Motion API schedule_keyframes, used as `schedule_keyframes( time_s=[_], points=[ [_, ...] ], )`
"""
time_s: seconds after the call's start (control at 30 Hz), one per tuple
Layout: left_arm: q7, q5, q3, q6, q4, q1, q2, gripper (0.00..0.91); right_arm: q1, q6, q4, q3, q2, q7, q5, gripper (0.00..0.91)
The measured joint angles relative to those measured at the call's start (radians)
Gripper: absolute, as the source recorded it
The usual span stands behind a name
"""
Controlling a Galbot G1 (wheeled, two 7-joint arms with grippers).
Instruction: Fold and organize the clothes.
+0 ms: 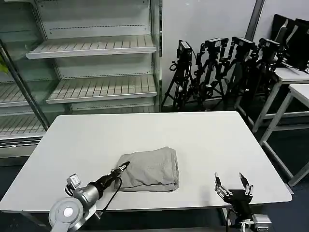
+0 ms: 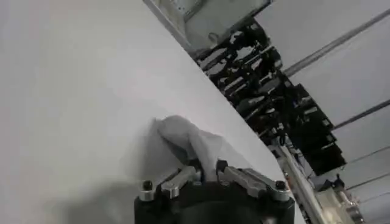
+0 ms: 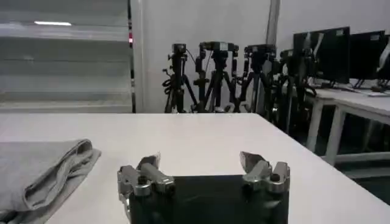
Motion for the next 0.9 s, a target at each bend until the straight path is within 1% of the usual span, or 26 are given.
schedule_keyframes(
  time_s=[0.23,0.43,0.57,0.8,0.9],
  points=[
    [-0.009,-0.037,-0.03,0.0,-0.019,0.013,-0.006,0.02,0.008,0.0,0.0,0.0,-0.001,0.0,0.004,0.907],
    [-0.006,-0.062,-0.103,0.001,-0.024,0.027,0.021,0.02,0.018,0.001,-0.007,-0.003,-0.007,0.0,0.014,0.907],
    [0.01,-0.06,-0.191,0.001,-0.011,0.04,0.072,0.02,0.03,0.001,-0.015,-0.009,-0.014,0.0,0.023,0.907],
    [0.092,0.04,-0.37,0.001,0.03,0.066,0.206,0.02,0.057,0.001,-0.024,-0.022,-0.024,0.0,0.038,0.907],
    [0.12,0.08,-0.421,0.001,0.03,0.066,0.26,0.02,0.064,0.002,-0.024,-0.027,-0.024,0.0,0.039,0.907]
  ],
)
